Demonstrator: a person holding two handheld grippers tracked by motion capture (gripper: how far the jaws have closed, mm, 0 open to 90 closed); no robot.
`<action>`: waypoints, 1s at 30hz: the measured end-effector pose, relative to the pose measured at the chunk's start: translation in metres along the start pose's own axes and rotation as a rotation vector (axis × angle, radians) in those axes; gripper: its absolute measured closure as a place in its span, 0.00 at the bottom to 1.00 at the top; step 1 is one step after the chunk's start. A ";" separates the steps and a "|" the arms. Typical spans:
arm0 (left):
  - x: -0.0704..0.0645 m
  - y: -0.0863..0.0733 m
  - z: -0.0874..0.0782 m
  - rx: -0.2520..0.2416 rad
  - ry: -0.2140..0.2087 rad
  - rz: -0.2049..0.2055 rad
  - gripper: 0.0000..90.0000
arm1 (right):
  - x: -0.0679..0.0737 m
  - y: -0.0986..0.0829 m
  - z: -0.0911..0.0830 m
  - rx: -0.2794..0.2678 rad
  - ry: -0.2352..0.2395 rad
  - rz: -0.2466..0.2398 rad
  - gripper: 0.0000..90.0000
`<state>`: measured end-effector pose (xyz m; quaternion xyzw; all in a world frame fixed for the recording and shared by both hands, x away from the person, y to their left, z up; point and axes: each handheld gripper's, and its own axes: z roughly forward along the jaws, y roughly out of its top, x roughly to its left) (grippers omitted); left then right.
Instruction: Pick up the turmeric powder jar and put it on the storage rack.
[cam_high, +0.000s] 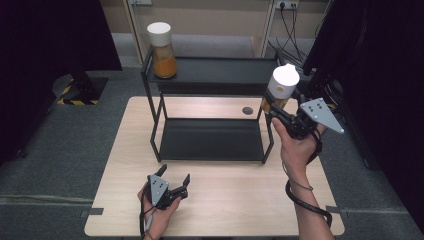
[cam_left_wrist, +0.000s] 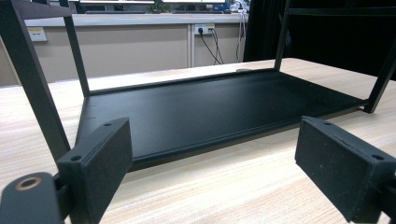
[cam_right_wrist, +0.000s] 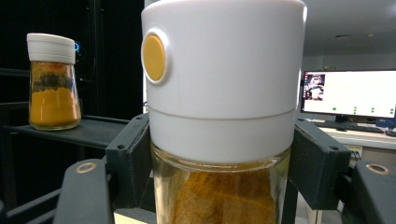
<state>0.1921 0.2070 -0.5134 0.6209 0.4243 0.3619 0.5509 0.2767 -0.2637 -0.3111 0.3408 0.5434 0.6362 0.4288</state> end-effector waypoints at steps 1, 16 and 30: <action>0.000 0.000 0.000 0.000 0.000 -0.001 0.12 | 0.000 0.001 0.001 0.000 0.000 0.000 0.34; 0.000 0.000 0.000 0.000 -0.001 -0.003 0.12 | 0.000 0.016 0.015 -0.004 0.001 -0.003 0.34; 0.001 0.000 0.000 -0.001 -0.003 -0.005 0.12 | -0.002 0.028 0.031 0.010 -0.005 -0.006 0.34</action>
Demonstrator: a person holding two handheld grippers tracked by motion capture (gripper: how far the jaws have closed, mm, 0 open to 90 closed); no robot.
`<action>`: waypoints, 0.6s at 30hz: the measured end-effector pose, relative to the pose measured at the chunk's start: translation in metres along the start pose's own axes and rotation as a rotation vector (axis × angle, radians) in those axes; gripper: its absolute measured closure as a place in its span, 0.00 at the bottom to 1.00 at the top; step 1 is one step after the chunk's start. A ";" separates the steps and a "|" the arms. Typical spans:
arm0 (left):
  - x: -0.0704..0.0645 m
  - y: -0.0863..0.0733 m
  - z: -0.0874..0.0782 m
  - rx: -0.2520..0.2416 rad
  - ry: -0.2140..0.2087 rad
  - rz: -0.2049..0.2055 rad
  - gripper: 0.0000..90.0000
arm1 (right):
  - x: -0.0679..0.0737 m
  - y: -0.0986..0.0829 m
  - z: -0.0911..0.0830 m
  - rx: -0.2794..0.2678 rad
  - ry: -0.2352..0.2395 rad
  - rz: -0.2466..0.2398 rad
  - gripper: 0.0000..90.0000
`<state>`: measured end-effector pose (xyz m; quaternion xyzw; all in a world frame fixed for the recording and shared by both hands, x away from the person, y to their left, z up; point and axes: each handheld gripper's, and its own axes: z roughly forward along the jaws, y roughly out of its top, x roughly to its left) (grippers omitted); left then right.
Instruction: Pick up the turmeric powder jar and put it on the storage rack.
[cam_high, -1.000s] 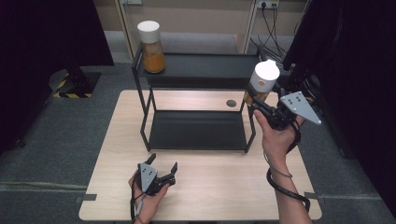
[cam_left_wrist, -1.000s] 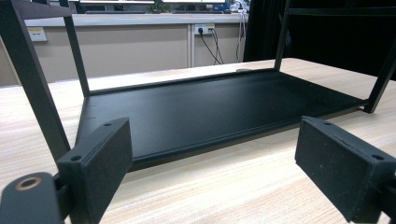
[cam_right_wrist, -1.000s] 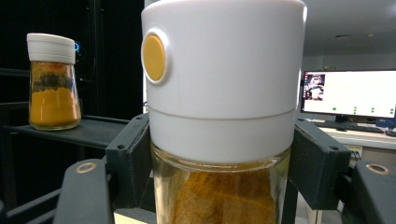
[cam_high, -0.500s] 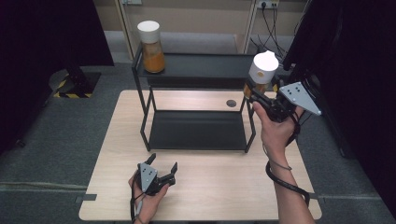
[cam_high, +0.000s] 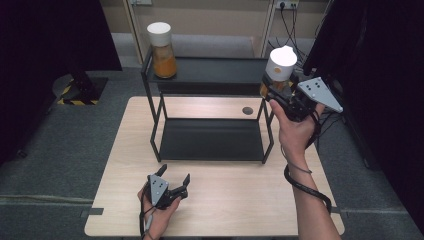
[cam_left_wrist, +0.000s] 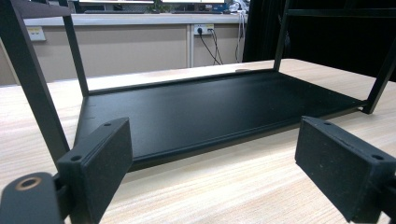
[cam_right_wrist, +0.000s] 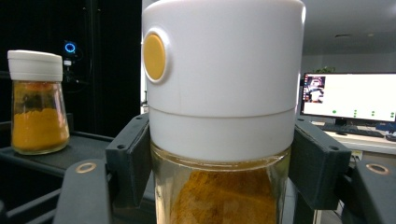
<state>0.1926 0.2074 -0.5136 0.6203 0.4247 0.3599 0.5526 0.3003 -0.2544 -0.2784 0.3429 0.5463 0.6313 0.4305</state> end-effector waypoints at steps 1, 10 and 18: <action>0.000 0.000 0.000 0.001 0.000 0.002 0.12 | 0.000 0.001 0.001 0.000 -0.001 0.004 0.34; 0.000 0.000 0.000 0.001 -0.001 0.003 0.12 | -0.001 0.011 0.011 0.006 -0.007 0.006 0.34; 0.000 0.000 0.000 -0.001 -0.002 0.002 0.12 | 0.000 0.015 0.025 0.026 -0.010 0.009 0.34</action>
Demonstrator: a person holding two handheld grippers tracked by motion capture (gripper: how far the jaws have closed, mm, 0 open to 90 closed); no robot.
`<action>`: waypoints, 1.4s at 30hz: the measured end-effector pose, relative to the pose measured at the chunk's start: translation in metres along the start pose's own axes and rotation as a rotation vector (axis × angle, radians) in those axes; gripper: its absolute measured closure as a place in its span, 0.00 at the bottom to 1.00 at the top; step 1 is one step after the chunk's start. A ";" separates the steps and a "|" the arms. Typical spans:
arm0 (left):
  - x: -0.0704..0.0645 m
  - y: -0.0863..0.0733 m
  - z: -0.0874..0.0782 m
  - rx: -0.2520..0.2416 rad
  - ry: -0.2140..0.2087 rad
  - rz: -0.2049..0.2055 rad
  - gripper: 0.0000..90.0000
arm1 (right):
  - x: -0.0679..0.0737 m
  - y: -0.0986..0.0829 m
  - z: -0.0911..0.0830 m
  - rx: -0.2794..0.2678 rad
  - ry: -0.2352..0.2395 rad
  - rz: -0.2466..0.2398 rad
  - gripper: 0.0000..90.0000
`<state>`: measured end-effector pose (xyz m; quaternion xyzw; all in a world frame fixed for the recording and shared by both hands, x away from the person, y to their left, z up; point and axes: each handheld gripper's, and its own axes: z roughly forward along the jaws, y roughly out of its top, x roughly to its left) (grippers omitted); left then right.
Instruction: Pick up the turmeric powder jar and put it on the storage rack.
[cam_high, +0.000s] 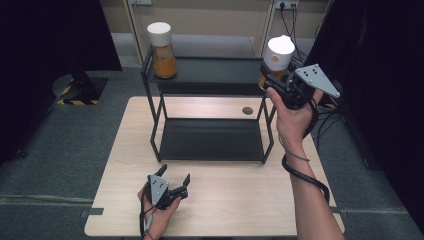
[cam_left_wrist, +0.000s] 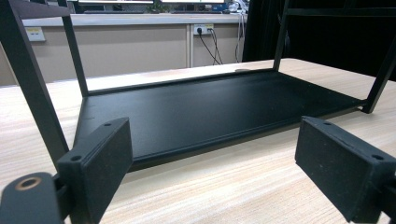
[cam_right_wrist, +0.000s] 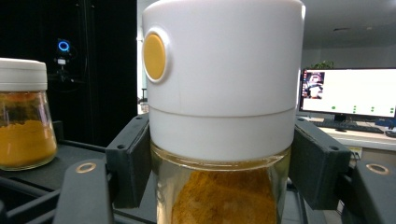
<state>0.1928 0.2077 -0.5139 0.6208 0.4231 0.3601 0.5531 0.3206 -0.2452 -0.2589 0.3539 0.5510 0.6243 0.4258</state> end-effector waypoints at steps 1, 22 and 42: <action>0.000 0.000 0.000 0.000 0.000 0.000 0.12 | 0.000 0.001 0.002 0.003 -0.001 0.000 0.34; 0.001 0.000 0.001 0.000 -0.004 -0.003 0.12 | -0.006 0.013 0.042 0.056 -0.040 0.002 0.34; 0.001 0.000 0.001 -0.003 -0.007 -0.002 0.12 | -0.008 0.009 0.066 0.098 -0.057 0.009 0.34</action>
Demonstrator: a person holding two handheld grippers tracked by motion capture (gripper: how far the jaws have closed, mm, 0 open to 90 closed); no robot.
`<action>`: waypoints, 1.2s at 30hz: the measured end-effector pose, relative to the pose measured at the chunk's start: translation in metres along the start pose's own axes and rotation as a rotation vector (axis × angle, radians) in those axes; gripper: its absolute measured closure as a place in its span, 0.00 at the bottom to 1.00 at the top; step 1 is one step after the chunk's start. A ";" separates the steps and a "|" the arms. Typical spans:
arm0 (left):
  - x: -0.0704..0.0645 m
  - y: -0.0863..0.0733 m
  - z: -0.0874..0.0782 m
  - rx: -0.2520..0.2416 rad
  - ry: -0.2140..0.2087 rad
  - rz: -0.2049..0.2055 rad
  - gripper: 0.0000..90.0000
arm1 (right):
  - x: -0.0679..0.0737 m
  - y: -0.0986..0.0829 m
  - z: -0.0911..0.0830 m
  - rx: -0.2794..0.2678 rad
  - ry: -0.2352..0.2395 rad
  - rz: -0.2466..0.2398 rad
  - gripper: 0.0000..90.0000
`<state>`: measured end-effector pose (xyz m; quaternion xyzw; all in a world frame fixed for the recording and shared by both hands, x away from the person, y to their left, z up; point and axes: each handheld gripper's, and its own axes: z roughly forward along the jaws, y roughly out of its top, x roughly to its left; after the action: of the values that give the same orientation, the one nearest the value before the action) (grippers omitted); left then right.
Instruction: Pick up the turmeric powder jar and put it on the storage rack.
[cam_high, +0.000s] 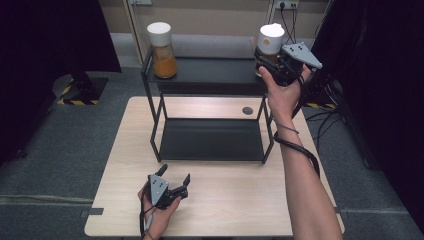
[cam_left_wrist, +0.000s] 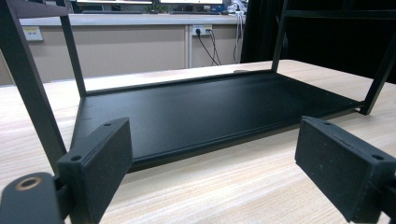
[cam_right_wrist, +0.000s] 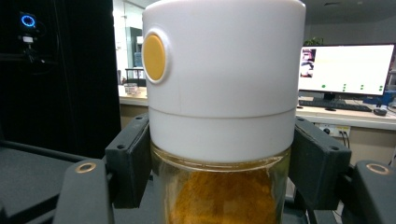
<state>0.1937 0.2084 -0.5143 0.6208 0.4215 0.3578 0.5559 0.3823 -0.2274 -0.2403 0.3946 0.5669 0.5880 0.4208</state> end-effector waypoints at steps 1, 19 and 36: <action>0.000 0.000 0.000 -0.001 0.000 0.001 0.12 | 0.000 -0.001 0.000 -0.001 -0.001 0.003 0.34; 0.000 -0.001 0.000 -0.004 0.001 -0.003 0.12 | -0.002 -0.007 0.002 -0.002 0.008 0.018 0.31; 0.000 -0.001 0.000 -0.004 0.002 -0.003 0.12 | -0.003 -0.010 -0.018 -0.014 0.039 0.038 0.09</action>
<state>0.1934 0.2081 -0.5149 0.6188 0.4222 0.3586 0.5570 0.3669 -0.2365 -0.2508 0.3908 0.5632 0.6077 0.4010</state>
